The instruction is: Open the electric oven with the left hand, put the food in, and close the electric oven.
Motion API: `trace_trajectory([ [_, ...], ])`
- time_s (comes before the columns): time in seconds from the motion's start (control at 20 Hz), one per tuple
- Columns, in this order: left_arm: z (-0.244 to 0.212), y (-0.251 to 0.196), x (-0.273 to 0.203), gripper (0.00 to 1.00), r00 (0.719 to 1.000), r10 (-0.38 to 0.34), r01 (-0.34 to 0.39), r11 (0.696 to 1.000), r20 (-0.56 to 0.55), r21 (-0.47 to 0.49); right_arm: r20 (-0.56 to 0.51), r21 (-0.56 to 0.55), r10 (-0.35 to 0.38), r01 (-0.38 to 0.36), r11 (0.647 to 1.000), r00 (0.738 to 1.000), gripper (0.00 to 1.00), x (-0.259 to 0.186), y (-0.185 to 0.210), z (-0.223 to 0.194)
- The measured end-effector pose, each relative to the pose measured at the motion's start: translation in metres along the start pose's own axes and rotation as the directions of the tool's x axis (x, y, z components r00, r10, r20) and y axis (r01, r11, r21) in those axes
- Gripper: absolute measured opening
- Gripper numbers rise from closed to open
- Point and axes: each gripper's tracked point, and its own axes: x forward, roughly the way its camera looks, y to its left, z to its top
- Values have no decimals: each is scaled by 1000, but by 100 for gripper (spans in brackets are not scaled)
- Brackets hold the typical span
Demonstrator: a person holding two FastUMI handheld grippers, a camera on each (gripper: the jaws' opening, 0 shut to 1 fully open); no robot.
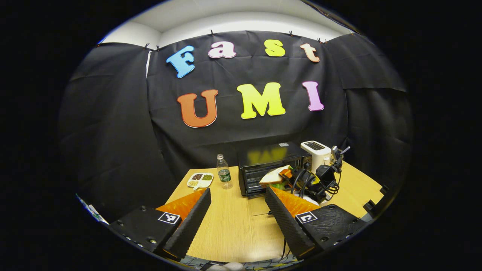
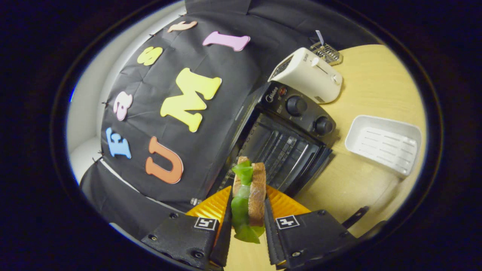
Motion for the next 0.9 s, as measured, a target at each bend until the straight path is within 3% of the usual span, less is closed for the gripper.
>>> trace_trajectory([
  [0.2, -1, 11, 4, 95, 1000, 8, -8, 1000, -19, 7, 22, 78, -48, 46, 996, 999, 43, 37, -16, -6],
  [0.35, -3, 21, 10, 96, 999, 18, -18, 1000, -28, 16, 40, 136, -47, 41, 990, 998, 43, 59, -20, -6],
  [0.65, -9, 26, 17, 95, 999, 14, -14, 1000, -44, 1, 67, 115, -57, 50, 992, 996, 43, 87, -23, -2],
  [0.85, -6, 33, 18, 96, 999, 25, -25, 1000, -40, -2, 65, 20, -74, 73, 997, 995, 44, 95, -23, -1],
  [0.9, -5, 34, 19, 95, 999, 27, -28, 1000, -38, -8, 65, 0, -85, 85, 996, 994, 36, 98, -26, -1],
])
